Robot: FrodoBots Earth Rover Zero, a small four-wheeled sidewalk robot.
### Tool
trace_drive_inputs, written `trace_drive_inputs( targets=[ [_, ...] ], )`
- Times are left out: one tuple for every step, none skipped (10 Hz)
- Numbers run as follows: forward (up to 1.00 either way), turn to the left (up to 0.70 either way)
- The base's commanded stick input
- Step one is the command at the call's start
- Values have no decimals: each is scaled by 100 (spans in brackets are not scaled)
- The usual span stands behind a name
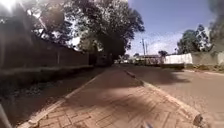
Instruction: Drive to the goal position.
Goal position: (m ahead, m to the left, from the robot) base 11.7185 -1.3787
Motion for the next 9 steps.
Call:
trace_drive_inputs(
  targets=[
    [70,-31],
    [70,-30],
    [70,-25],
    [70,-11],
    [70,0],
    [70,0],
    [70,0],
    [70,0],
    [70,0]
  ],
)
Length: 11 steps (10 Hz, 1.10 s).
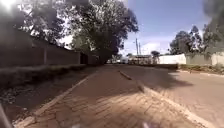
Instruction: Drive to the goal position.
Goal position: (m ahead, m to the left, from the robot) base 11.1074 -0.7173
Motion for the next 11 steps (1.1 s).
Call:
trace_drive_inputs(
  targets=[
    [70,0],
    [70,0],
    [70,0],
    [70,0],
    [70,0],
    [70,0],
    [70,0],
    [70,0],
    [70,0],
    [70,0],
    [70,0]
  ],
)
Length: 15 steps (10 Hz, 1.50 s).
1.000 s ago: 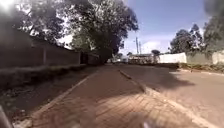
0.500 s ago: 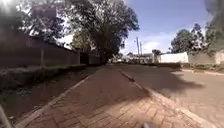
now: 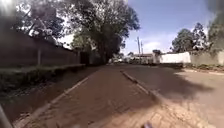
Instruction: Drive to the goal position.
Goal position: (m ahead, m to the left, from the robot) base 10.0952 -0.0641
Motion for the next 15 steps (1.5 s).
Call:
trace_drive_inputs(
  targets=[
    [70,0],
    [70,0],
    [70,0],
    [70,-16],
    [70,-33],
    [70,-27],
    [70,-9],
    [70,0],
    [70,0],
    [70,0],
    [70,0],
    [70,0],
    [70,0],
    [70,0],
    [70,0]
  ],
)
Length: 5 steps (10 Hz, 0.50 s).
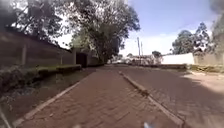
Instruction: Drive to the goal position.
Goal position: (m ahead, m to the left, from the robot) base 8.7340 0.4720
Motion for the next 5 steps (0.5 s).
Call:
trace_drive_inputs(
  targets=[
    [70,0],
    [70,0],
    [70,0],
    [70,0],
    [70,0]
  ],
)
